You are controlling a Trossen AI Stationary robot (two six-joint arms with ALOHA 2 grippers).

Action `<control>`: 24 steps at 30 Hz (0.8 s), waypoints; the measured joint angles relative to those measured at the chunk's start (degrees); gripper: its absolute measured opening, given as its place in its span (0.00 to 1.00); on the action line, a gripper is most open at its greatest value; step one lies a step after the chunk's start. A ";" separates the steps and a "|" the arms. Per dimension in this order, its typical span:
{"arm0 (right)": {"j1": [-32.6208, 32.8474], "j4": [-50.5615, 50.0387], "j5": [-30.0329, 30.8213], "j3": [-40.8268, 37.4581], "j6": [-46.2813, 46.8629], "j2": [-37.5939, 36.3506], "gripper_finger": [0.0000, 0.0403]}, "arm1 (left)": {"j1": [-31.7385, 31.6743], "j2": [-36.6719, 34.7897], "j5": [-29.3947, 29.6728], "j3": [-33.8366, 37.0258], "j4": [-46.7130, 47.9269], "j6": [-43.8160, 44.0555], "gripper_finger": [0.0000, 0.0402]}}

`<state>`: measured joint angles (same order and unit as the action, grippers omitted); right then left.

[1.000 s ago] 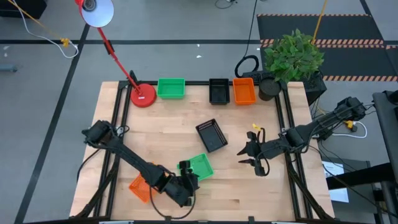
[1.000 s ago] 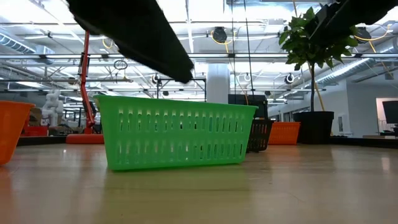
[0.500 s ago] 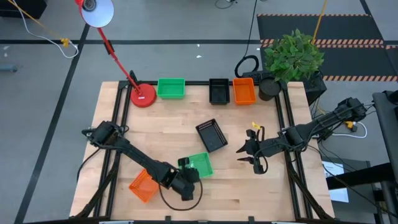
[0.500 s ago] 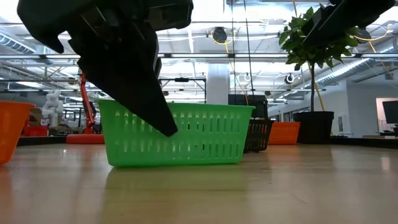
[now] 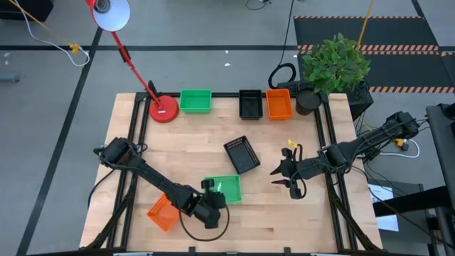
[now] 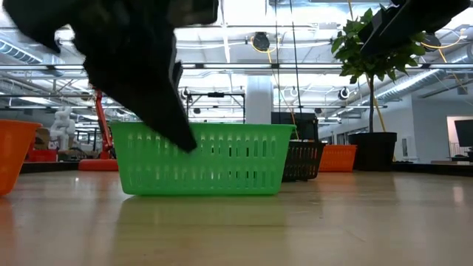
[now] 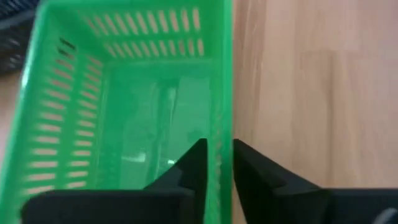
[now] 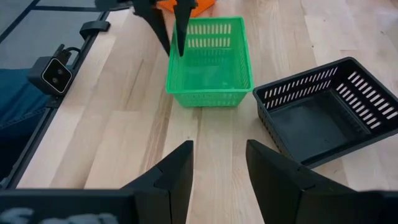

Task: Stack baskets by color
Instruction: Stack the bottom green bin on the top green bin

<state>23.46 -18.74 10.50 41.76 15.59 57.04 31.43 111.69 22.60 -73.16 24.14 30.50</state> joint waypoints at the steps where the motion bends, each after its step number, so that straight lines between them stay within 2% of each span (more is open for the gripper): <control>1: 0.00 0.01 0.00 0.00 0.00 0.00 0.35 | 0.10 -0.05 0.58 -0.36 -0.26 -0.03 0.22; 5: 0.00 0.01 0.00 0.00 -0.01 0.00 0.35 | 0.14 -0.06 1.48 -0.96 -0.28 -0.22 0.31; 8: 0.00 0.02 0.00 0.00 -0.02 0.00 0.35 | 0.06 -0.06 1.69 -1.10 -0.47 -0.36 0.32; 12: 0.00 0.02 0.00 0.00 -0.02 0.00 0.35 | -0.01 -0.06 1.92 -1.08 -0.25 -1.10 0.26; 19: 0.00 -0.71 -0.02 0.00 -0.02 0.00 0.35 | -0.19 -0.06 1.95 -1.09 0.50 -1.70 0.04; 24: 0.00 -1.29 -0.02 0.00 -0.02 0.00 0.35 | 0.22 -1.05 1.89 -1.13 3.59 -1.22 0.05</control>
<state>23.46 -20.03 10.48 41.76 15.57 57.04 31.65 110.64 24.49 -74.29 27.74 29.28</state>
